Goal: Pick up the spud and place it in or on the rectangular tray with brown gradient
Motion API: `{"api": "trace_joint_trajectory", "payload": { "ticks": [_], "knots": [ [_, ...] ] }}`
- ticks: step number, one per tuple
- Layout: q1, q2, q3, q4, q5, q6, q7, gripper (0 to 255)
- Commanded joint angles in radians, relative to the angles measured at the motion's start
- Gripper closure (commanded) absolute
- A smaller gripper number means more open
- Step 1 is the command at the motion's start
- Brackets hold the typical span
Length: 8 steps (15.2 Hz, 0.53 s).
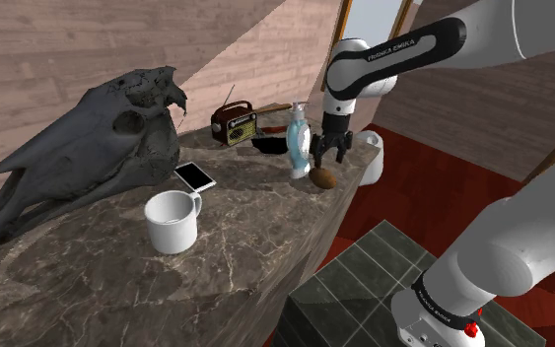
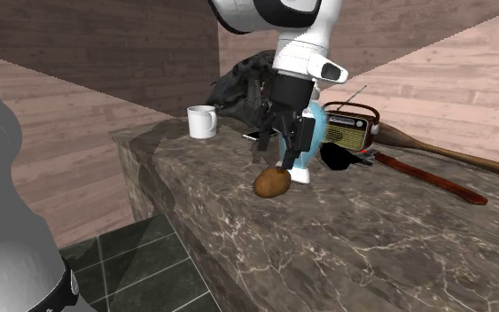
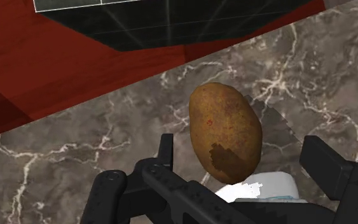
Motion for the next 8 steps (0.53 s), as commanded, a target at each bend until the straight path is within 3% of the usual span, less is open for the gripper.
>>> {"api": "trace_joint_trajectory", "payload": {
  "ticks": [1,8],
  "knots": [
    [0.002,0.08,-0.002,0.041,0.014,0.033,-0.009,0],
    [0.004,0.112,0.001,-0.026,0.021,0.131,-0.013,0]
  ]
}}
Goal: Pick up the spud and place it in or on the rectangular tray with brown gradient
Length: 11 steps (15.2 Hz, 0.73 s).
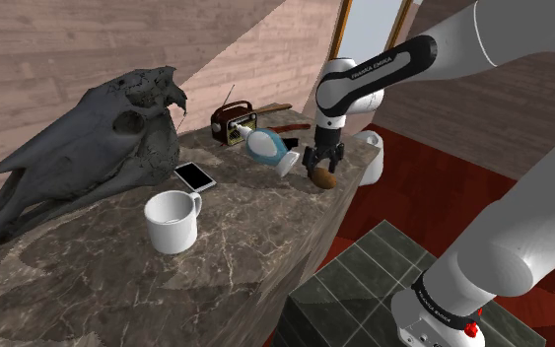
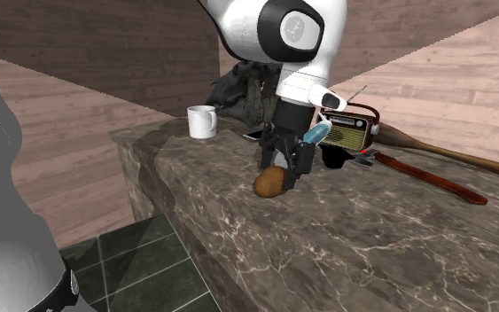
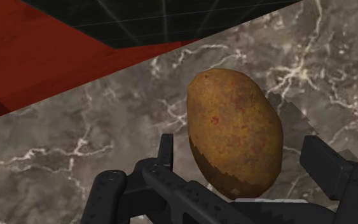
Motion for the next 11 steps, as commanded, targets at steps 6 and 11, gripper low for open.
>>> {"api": "trace_joint_trajectory", "payload": {
  "ticks": [6,11],
  "knots": [
    [0.0,0.01,0.0,-0.016,0.002,0.026,-0.002,0],
    [0.0,0.01,0.0,-0.016,0.001,0.026,-0.003,255]
  ]
}}
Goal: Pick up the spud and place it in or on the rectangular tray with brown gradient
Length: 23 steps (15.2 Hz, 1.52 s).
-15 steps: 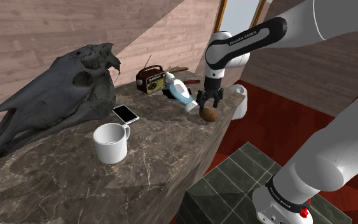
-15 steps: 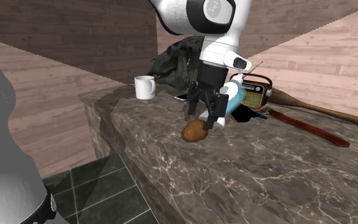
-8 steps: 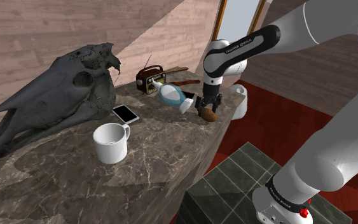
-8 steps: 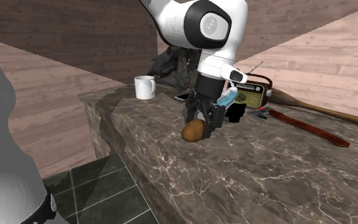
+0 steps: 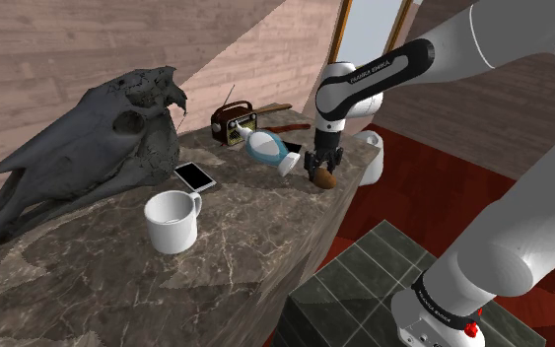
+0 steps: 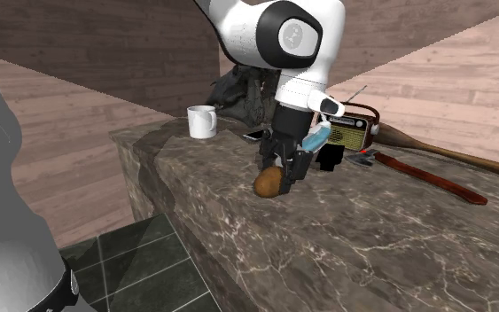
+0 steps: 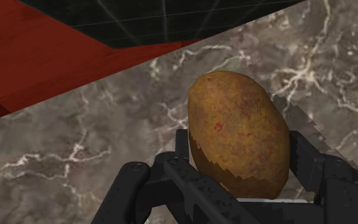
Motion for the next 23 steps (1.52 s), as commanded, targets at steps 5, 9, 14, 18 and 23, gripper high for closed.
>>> {"api": "trace_joint_trajectory", "payload": {
  "ticks": [5,9,14,18,23],
  "knots": [
    [0.0,0.0,0.0,0.0,0.0,0.0,0.0,255],
    [0.0,-0.017,0.0,0.01,-0.002,-0.028,0.003,255],
    [-0.001,-0.057,0.0,0.04,-0.007,-0.097,0.009,255],
    [-0.001,-0.085,0.0,0.067,-0.01,-0.152,0.014,255],
    [-0.002,-0.115,0.001,0.107,-0.013,-0.221,0.019,255]
  ]
}}
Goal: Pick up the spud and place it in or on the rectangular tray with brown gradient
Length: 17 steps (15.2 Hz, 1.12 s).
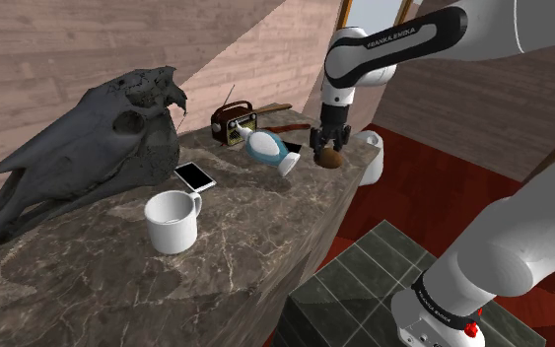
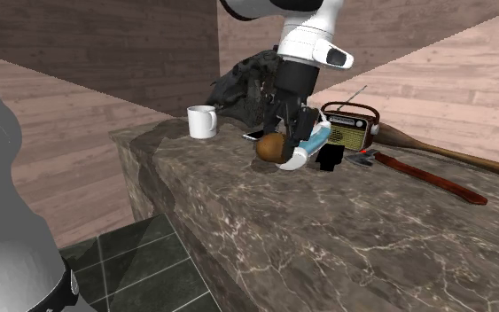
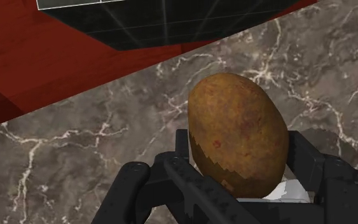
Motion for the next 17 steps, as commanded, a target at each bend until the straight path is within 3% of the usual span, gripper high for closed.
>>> {"api": "trace_joint_trajectory", "payload": {
  "ticks": [1,8,17],
  "knots": [
    [0.0,-0.015,0.0,0.012,-0.002,-0.028,0.002,255],
    [-0.001,-0.042,0.0,0.067,-0.004,-0.11,0.007,255],
    [0.008,0.315,0.008,0.499,0.018,-0.184,0.019,255]
  ]
}}
